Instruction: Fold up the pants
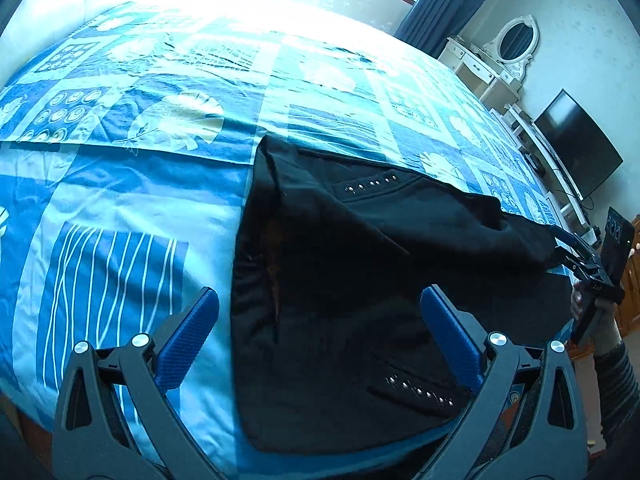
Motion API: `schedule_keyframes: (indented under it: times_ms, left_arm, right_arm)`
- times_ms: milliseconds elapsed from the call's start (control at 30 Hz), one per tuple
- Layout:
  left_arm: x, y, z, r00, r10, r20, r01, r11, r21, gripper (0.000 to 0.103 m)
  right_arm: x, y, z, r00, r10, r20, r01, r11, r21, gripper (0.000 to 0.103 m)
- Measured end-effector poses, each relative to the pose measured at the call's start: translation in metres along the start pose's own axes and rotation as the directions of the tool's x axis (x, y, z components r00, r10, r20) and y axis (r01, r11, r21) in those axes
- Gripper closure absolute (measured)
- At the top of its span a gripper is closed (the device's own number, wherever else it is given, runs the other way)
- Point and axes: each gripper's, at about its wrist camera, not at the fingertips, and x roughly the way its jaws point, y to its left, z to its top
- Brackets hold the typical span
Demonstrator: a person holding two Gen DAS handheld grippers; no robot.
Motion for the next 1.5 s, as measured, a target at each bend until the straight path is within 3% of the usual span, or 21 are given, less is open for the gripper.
schedule_keyframes:
  times_ms: [100, 200, 400, 433, 467, 500, 533, 567, 600, 633, 667, 700, 733, 900, 1000, 1100, 1300, 1500]
  left_arm:
    - [0.036, 0.024, 0.041, 0.996, -0.065, -0.059, 0.065, 0.998, -0.005, 0.002]
    - [0.071, 0.036, 0.072, 0.987, -0.112, -0.112, 0.114, 0.993, 0.011, 0.002]
    - [0.126, 0.044, 0.104, 0.962, -0.177, -0.209, 0.184, 0.983, 0.014, 0.002]
    - [0.133, 0.043, 0.105, 0.955, -0.194, -0.226, 0.202, 0.979, 0.015, 0.003]
    - [0.138, 0.041, 0.107, 0.949, -0.205, -0.240, 0.216, 0.976, 0.017, 0.004]
    - [0.141, 0.039, 0.107, 0.948, -0.208, -0.242, 0.220, 0.975, 0.026, 0.006]
    - [0.143, 0.037, 0.109, 0.948, -0.208, -0.242, 0.223, 0.974, 0.038, 0.015]
    - [0.145, 0.035, 0.110, 0.949, -0.202, -0.243, 0.220, 0.974, 0.051, 0.033]
    - [0.149, 0.034, 0.112, 0.953, -0.176, -0.245, 0.196, 0.979, 0.059, 0.045]
    - [0.153, 0.034, 0.116, 0.959, -0.135, -0.250, 0.155, 0.986, 0.060, 0.069]
    - [0.156, 0.037, 0.118, 0.961, -0.103, -0.256, 0.120, 0.991, 0.052, 0.083]
    - [0.158, 0.038, 0.121, 0.958, -0.116, -0.263, 0.128, 0.991, 0.029, 0.085]
    - [0.158, 0.040, 0.125, 0.954, -0.137, -0.266, 0.145, 0.989, 0.011, 0.097]
    - [0.124, 0.022, 0.135, 0.973, -0.152, -0.174, 0.169, 0.982, 0.088, 0.098]
    - [0.091, 0.018, 0.136, 0.974, -0.201, -0.103, 0.209, 0.975, 0.075, 0.098]
    - [0.053, 0.010, 0.124, 0.970, -0.238, -0.041, 0.241, 0.966, 0.099, 0.098]
    - [0.002, -0.009, 0.063, 0.978, -0.208, -0.021, 0.209, 0.964, 0.162, 0.098]
    - [-0.018, 0.017, -0.013, 0.975, -0.224, -0.007, 0.224, 0.973, 0.045, 0.095]
  right_arm:
    - [0.041, -0.016, 0.031, 0.993, 0.076, -0.087, -0.078, 0.997, -0.019, 0.005]
    - [0.083, -0.031, 0.051, 0.979, 0.076, -0.190, -0.085, 0.996, -0.036, 0.005]
    - [0.138, -0.055, 0.061, 0.918, 0.173, -0.358, -0.185, 0.983, 0.001, 0.007]
    - [0.145, -0.054, 0.060, 0.903, 0.186, -0.386, -0.204, 0.979, -0.005, 0.013]
    - [0.150, -0.052, 0.059, 0.885, 0.199, -0.421, -0.227, 0.974, -0.019, 0.041]
    - [0.155, -0.048, 0.056, 0.864, 0.196, -0.463, -0.239, 0.970, -0.035, 0.062]
    - [0.162, -0.047, 0.053, 0.847, 0.159, -0.508, -0.216, 0.975, -0.054, 0.078]
    - [0.165, -0.046, 0.049, 0.835, 0.133, -0.533, -0.204, 0.976, -0.076, 0.085]
    - [0.164, -0.043, 0.047, 0.834, 0.126, -0.538, -0.209, 0.973, -0.095, 0.086]
    - [0.161, -0.042, 0.048, 0.837, 0.114, -0.535, -0.204, 0.972, -0.112, 0.090]
    - [0.157, -0.040, 0.050, 0.843, 0.106, -0.527, -0.197, 0.973, -0.119, 0.093]
    - [0.152, -0.039, 0.054, 0.856, 0.084, -0.511, -0.177, 0.974, -0.138, 0.094]
    - [0.145, -0.037, 0.057, 0.870, 0.060, -0.489, -0.155, 0.975, -0.156, 0.094]
    - [0.091, -0.025, 0.078, 0.944, -0.068, -0.322, -0.008, 0.974, -0.228, 0.095]
    - [0.057, -0.008, 0.075, 0.968, -0.148, -0.204, 0.088, 0.957, -0.277, 0.095]
    - [0.022, 0.021, 0.053, 0.973, -0.209, -0.099, 0.167, 0.931, -0.325, 0.095]
    - [-0.010, 0.069, -0.019, 0.971, -0.237, -0.040, 0.210, 0.916, -0.343, 0.095]
    - [-0.009, 0.101, -0.084, 0.958, -0.282, -0.056, 0.239, 0.890, -0.388, 0.095]
